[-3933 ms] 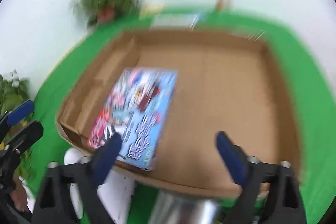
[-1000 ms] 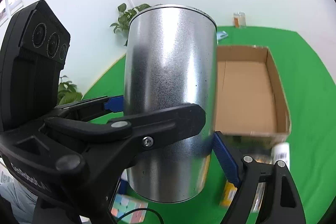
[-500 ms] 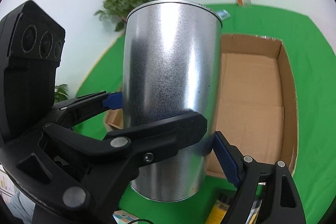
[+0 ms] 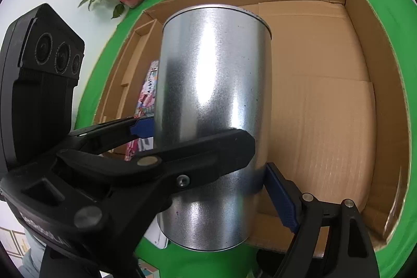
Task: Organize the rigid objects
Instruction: 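Carry the silver can upright into the box beside the game box and release, then move the right tool to the yellow-labelled snack jar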
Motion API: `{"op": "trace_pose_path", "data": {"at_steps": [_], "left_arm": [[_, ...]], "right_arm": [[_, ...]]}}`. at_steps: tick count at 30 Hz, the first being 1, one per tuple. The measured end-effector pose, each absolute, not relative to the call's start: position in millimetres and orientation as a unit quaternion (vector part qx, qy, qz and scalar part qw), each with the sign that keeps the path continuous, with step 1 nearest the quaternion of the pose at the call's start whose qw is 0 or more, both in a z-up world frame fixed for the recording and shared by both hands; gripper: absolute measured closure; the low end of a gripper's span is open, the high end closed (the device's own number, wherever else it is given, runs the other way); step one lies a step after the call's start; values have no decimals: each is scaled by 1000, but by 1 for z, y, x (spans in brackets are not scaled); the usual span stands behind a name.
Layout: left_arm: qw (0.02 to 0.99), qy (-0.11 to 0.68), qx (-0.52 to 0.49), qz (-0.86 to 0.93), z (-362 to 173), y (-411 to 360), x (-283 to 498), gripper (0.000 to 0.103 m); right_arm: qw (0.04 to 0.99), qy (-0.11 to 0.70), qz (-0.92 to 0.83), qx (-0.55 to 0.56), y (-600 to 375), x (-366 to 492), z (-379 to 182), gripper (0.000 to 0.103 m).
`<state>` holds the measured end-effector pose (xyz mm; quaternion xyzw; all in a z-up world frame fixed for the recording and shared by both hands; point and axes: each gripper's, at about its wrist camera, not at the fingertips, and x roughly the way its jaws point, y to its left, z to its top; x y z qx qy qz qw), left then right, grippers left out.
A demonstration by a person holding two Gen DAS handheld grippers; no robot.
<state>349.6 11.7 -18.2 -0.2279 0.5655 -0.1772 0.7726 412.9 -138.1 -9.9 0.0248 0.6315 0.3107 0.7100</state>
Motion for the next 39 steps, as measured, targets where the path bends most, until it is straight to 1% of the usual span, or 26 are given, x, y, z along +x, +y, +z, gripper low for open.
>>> {"op": "trace_pose_path", "data": {"at_steps": [3,7,13,16,19,23,25,26,27,28,29,30,31,33,35,39], "left_arm": [[757,583,-242,-168,-35,16,353,18],[749,590,-253,-164,-37,18,358,18],[727,606,-274,-174,-37,30,373,19],[768,561,-277,-136,-19,51,371,20],[786,535,-282,-126,-2,64,362,20],[834,491,-225,-114,26,60,329,20],[866,448,-199,-96,43,58,303,20],[885,418,-187,-82,55,54,287,20],[904,381,-180,-72,64,53,271,18],[928,326,-167,-65,75,52,247,17],[947,282,-144,-52,84,49,225,12],[961,250,-117,-31,90,47,206,4],[970,229,-82,8,96,40,188,0],[973,219,-58,41,98,29,168,1],[972,226,-54,34,97,14,151,1],[970,236,-53,24,93,-1,129,1]], "right_arm": [[696,648,308,37,-136,417,-26,21],[690,655,302,56,-141,421,-53,21],[694,651,300,71,-154,420,-62,21],[693,654,294,75,-154,415,-65,21],[696,654,287,71,-150,412,-64,20],[702,652,279,66,-144,408,-60,19],[708,648,274,58,-140,404,-54,18],[720,634,279,48,-140,398,-44,12],[733,618,283,37,-141,390,-33,0],[755,593,280,25,-146,378,-18,1],[783,562,268,10,-153,364,-1,1],[804,537,255,5,-162,353,13,0],[824,513,241,2,-169,342,24,0],[858,465,215,-18,-178,314,43,1],[884,425,188,-44,-182,287,55,1],[906,387,163,-57,-200,246,68,1]]}}
